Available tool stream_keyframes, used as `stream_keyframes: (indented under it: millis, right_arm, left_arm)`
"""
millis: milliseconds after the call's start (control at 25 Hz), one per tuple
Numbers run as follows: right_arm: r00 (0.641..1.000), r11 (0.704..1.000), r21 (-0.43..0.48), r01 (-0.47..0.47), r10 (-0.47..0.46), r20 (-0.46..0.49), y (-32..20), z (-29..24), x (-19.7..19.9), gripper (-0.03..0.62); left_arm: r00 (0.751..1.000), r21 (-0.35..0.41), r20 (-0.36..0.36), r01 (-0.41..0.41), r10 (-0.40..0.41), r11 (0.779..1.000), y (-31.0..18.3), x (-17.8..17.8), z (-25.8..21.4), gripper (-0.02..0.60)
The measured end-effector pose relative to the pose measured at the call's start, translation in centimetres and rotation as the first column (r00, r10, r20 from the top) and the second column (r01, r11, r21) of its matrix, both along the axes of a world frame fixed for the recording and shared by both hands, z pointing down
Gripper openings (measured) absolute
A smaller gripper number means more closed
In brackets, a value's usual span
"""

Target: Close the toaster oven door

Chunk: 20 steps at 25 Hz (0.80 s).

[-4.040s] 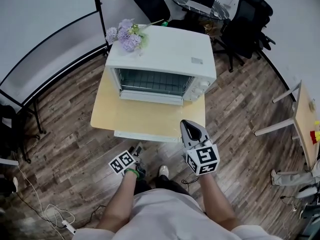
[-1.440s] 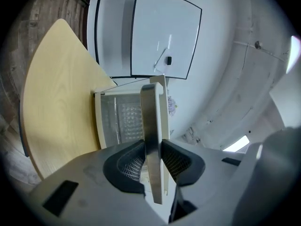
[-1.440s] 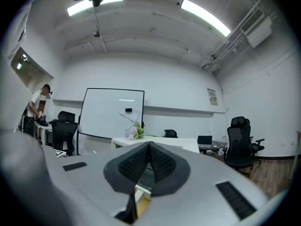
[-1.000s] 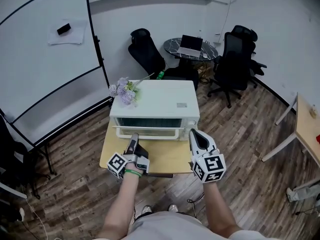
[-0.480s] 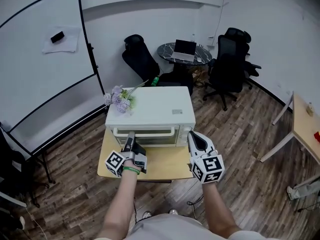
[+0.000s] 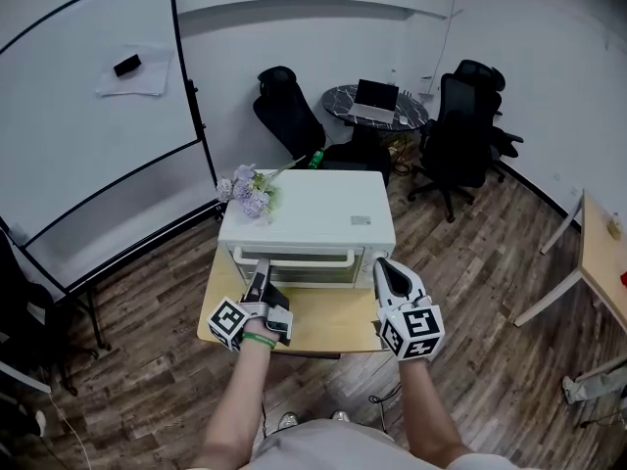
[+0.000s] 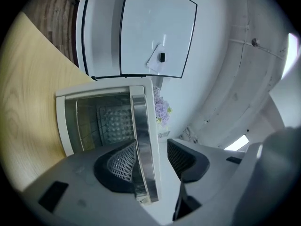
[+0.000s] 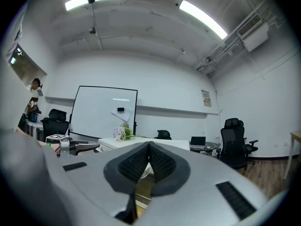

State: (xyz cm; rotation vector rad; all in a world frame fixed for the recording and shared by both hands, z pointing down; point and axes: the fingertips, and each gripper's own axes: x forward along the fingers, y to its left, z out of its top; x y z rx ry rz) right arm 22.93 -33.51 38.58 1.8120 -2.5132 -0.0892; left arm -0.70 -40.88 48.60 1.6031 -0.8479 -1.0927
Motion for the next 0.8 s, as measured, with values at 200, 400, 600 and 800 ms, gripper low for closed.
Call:
stream_keyframes:
  millis: [200,400,600,800]
  right_arm:
    - [1.0,1.0,0.0,0.018,-0.018,0.006,0.1,0.2,-1.2,0.002]
    - [1.0,1.0,-0.001,0.022,-0.022,0.012,0.3,0.3,-1.9,0.002]
    - [1.0,1.0,-0.006,0.027,-0.026,0.01,0.8,0.7,-2.5,0.002]
    - [1.0,1.0,-0.005,0.027,-0.026,0.009,1.2,0.5,-2.7,0.002]
  left_arm:
    - [0.999,-0.017,-0.031,0.017,-0.018,1.0,1.3,-1.2,0.3,0.19]
    - [0.999,-0.015,-0.033,0.014,-0.014,1.0,2.1,-1.7,0.4,0.171]
    - [0.999,-0.014,-0.032,0.016,-0.017,1.0,2.9,-2.0,0.6,0.077]
    - [0.999,0.001,-0.039,0.014,-0.014,1.0,3.4,-2.0,0.1,0.012]
